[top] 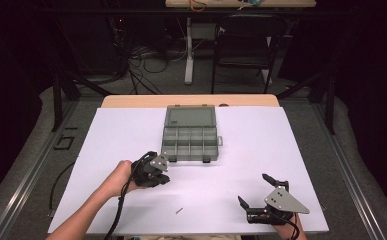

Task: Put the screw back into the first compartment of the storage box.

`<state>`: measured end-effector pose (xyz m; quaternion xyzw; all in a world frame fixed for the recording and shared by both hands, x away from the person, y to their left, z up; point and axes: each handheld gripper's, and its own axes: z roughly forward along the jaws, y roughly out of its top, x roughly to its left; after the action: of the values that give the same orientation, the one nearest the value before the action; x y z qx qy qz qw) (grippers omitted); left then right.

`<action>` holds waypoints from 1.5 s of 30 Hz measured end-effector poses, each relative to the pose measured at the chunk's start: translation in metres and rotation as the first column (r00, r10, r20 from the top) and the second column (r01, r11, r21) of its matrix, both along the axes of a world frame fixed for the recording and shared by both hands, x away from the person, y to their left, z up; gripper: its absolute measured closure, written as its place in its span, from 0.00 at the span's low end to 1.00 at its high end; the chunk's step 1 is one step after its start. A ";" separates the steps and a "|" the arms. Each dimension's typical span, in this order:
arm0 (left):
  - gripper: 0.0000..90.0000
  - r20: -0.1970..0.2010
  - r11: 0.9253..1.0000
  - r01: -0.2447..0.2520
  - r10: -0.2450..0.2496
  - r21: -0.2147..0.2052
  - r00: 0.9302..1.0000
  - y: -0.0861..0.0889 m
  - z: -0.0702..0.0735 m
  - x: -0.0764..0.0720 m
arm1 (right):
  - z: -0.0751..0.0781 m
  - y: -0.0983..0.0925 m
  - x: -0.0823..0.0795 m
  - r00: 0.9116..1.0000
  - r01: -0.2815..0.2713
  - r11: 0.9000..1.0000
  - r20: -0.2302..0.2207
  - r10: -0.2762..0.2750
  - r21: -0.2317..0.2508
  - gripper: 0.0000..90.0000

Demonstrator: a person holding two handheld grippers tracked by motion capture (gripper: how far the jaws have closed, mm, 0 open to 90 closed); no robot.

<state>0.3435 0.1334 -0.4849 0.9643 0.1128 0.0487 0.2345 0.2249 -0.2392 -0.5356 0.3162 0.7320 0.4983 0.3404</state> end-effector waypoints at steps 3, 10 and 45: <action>0.97 0.003 1.000 -0.015 0.015 -0.003 1.000 0.002 0.005 0.006 | 0.000 0.000 0.000 1.000 0.000 1.000 0.000 0.000 0.000 0.00; 0.97 0.013 0.999 -0.035 0.035 -0.002 0.999 0.004 0.016 0.018 | 0.000 0.000 0.000 1.000 -0.001 1.000 0.000 0.001 0.000 0.00; 0.97 0.029 0.989 -0.140 0.138 0.040 0.990 -0.007 0.045 0.100 | -0.001 0.000 0.001 1.000 -0.003 1.000 -0.008 0.003 -0.005 0.00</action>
<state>0.4435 0.1262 -0.4403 0.9581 0.1756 0.0800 0.2115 0.2255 -0.2393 -0.5362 0.3163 0.7350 0.4957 0.3377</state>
